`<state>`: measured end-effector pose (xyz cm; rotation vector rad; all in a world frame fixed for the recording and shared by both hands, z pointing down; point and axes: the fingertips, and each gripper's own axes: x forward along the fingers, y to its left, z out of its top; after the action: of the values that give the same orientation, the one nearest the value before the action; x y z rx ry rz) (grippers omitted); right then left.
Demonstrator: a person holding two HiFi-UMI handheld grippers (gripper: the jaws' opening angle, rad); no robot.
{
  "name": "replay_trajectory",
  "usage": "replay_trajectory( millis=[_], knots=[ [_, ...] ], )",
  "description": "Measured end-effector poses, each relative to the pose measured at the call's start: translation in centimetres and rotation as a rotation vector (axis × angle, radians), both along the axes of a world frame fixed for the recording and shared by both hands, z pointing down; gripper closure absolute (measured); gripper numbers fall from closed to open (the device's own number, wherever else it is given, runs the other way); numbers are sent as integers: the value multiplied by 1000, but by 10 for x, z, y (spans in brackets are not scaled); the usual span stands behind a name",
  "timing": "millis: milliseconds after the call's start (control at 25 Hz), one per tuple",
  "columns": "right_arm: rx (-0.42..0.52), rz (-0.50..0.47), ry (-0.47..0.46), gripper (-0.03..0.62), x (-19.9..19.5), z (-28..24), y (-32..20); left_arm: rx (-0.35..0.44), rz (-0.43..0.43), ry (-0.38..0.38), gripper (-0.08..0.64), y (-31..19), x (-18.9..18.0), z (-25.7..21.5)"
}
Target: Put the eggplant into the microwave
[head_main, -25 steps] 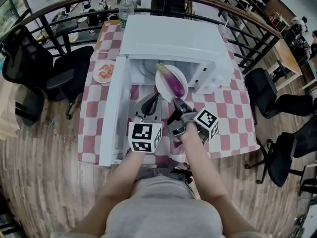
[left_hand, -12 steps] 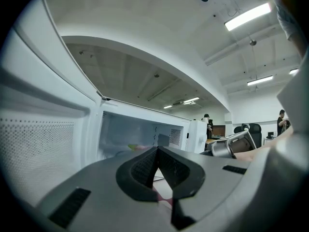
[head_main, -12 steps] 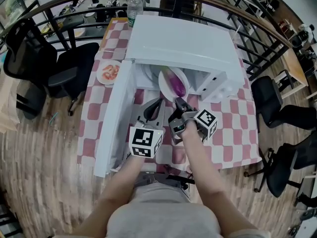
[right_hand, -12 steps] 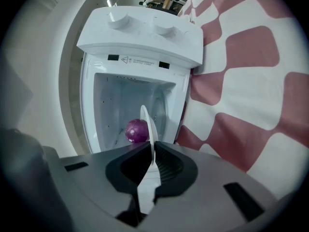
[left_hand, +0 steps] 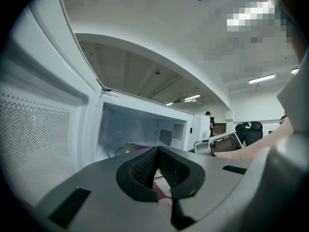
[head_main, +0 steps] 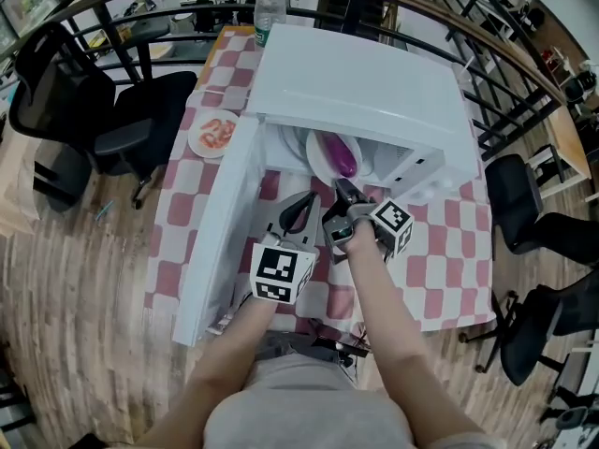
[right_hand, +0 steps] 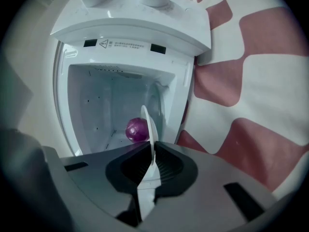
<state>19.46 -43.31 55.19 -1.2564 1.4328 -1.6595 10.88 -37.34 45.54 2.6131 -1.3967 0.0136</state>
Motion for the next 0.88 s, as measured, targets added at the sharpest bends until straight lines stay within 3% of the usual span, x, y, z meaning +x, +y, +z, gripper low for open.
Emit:
replay_trajectory(
  millis=[360,760,880],
  knots=[
    [-18,7,-6,551,1,3,-23,-9,-12,-2,555,-3,-1,3],
    [-48,-46,57,549,-2,4,-34,-23,-24,-9,555,-5,-3,7],
    [-39,-49,43,492,-2,-1,-32,-24,-18,-11,555,-5,-2,8]
  ],
)
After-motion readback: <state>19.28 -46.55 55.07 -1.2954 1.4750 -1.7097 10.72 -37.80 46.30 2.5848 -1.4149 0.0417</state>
